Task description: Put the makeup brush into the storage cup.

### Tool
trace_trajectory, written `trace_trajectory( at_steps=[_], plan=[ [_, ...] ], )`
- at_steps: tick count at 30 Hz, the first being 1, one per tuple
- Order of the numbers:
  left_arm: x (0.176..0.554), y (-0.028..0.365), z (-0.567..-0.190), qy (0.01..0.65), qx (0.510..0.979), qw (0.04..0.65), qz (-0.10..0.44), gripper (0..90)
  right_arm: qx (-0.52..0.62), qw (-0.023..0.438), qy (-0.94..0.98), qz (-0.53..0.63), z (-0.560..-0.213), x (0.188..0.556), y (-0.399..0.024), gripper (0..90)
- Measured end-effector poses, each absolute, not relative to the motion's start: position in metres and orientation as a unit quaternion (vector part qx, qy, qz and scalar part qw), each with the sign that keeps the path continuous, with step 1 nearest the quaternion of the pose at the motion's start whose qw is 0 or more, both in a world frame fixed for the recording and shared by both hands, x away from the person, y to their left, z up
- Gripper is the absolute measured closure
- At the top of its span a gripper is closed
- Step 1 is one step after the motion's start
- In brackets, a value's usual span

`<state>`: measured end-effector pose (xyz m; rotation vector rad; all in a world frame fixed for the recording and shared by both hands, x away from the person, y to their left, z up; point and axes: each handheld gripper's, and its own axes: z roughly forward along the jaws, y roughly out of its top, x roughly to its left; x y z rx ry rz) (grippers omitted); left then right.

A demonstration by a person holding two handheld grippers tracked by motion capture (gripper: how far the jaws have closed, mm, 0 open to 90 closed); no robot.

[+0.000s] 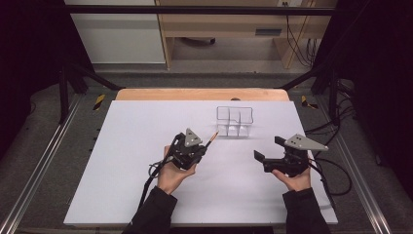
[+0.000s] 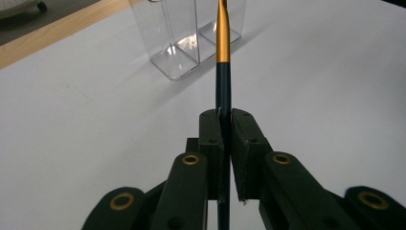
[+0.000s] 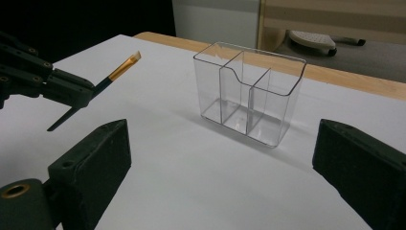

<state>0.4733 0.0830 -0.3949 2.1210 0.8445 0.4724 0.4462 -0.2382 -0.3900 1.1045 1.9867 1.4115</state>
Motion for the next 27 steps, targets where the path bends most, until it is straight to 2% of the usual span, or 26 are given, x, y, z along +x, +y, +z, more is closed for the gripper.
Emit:
trace_trajectory(
  at_steps=[27],
  plan=[
    [0.441, 0.105, -0.413, 0.388, 0.757, 0.496, 0.176, 82.9, 0.411, 0.211, 0.718, 0.521, -0.391, 0.452, -0.21, 5.6]
  ],
)
